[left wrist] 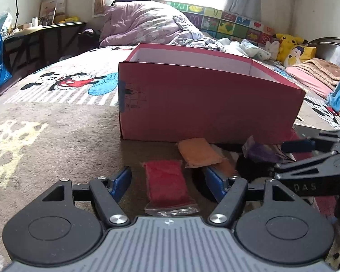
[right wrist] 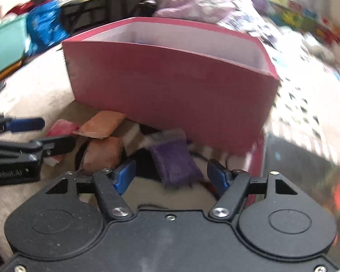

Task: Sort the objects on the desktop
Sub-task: 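Grasp the purple clay bag with the right tool while the left tool holds the red bag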

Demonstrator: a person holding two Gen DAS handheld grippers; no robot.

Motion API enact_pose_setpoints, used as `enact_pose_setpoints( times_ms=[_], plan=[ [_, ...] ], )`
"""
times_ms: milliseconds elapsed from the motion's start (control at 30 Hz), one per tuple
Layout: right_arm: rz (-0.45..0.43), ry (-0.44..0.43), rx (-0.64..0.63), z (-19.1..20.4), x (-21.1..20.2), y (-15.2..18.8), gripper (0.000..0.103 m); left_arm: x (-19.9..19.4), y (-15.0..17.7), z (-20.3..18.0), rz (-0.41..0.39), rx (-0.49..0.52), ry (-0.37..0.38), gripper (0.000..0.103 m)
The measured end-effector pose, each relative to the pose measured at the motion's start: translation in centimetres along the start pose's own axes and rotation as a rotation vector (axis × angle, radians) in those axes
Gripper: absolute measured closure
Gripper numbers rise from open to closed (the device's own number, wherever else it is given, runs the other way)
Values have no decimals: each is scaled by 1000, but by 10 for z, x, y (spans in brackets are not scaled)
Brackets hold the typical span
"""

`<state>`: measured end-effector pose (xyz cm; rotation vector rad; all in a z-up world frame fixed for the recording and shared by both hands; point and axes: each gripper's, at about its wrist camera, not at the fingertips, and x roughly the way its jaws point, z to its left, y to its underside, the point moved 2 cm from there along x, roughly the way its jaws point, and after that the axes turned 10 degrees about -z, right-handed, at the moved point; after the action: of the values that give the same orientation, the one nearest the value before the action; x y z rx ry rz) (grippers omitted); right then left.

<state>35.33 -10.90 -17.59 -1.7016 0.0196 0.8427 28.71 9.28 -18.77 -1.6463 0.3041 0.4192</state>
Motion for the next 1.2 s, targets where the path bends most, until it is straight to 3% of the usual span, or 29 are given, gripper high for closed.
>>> enact_pose_setpoints(
  times_ms=[133, 200, 533, 667, 700, 767, 1033, 1200],
  plan=[
    [-8, -85, -3, -7, 12, -5, 32, 4, 1, -1, 6, 0, -14, 32],
    [39, -138, -4, -4, 16, -2, 42, 5, 2, -2, 8, 0, -20, 32],
    [43, -111, 88, -5, 18, -1, 44, 5, 6, 0, 5, -39, -36, 34],
    [42, -101, 123, -6, 20, -1, 56, 8, 10, -6, 18, -13, -14, 45],
    [41, -98, 132, -8, 19, -1, 65, 8, 11, -8, 20, -7, -11, 52],
    [41, -102, 152, -9, 16, 0, 65, 8, 12, -10, 13, 5, -6, 65],
    [10, -109, 132, -5, -7, -9, 65, -1, 9, -7, -14, -15, -30, 65],
    [-24, -126, 97, -1, -30, -18, 65, 8, 15, -6, 12, -8, -40, 65]
  ],
)
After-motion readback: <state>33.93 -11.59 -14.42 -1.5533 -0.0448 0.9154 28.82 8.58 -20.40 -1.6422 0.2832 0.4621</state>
